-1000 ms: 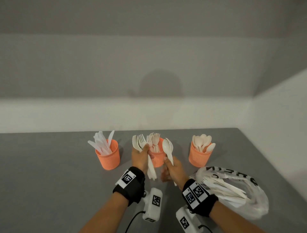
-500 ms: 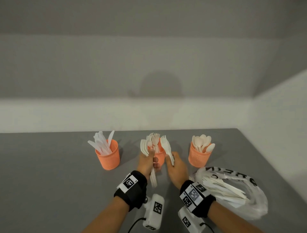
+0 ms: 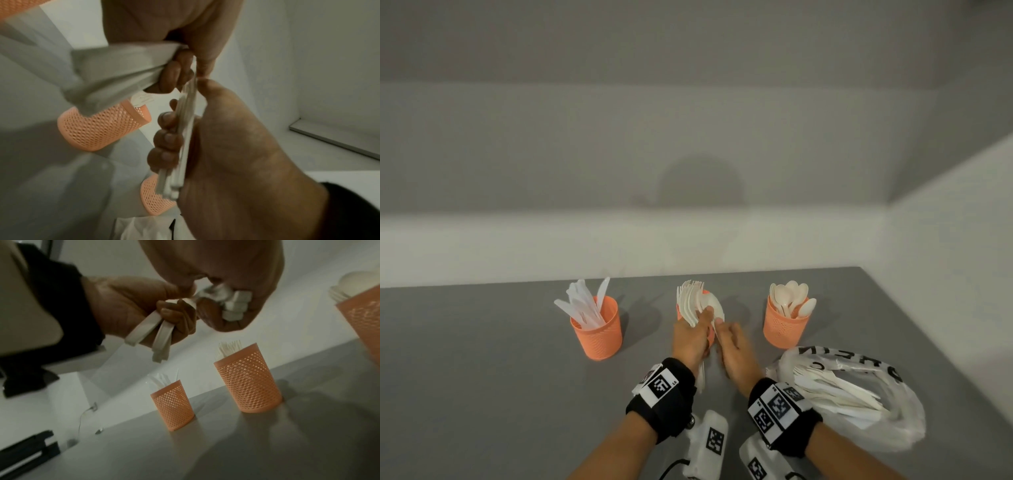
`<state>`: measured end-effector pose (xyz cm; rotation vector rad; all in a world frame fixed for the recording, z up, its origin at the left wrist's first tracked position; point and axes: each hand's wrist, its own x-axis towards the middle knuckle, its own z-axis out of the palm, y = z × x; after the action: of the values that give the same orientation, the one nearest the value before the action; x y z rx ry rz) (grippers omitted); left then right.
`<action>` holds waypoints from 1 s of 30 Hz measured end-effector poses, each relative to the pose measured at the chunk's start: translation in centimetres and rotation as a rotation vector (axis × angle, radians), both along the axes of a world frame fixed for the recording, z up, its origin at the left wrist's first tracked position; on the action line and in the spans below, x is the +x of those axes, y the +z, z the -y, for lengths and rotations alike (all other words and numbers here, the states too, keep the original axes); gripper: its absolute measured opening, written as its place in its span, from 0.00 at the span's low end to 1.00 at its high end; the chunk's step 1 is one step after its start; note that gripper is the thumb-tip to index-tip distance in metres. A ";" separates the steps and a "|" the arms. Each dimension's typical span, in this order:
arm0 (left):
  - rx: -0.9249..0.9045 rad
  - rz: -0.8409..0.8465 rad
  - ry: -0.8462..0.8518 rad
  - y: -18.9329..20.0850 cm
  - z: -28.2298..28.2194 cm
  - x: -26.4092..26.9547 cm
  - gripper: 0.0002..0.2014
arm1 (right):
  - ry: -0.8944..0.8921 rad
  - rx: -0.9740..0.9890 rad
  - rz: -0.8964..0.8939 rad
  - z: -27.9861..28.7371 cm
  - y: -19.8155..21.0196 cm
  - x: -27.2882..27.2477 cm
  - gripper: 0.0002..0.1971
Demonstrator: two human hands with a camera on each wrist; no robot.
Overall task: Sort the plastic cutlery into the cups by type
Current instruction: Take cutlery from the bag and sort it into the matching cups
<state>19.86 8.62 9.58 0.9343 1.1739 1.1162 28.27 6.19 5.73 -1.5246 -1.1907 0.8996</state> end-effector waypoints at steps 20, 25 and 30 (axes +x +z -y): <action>0.207 -0.183 -0.353 2.8 -2.8 2.0 0.19 | 0.331 -0.308 -0.436 0.5 6.7 7.0 0.17; 0.376 -0.182 -0.237 4.2 -3.1 4.6 0.01 | 0.183 -0.107 -0.060 -1.5 8.4 8.6 0.08; 0.440 -0.114 -0.267 5.4 -3.1 6.7 0.05 | 0.195 0.066 -0.002 -3.4 9.6 9.9 0.15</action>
<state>26.58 11.69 15.02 1.4637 0.8718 1.1325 38.14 9.62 15.35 -1.3716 -1.3715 0.9797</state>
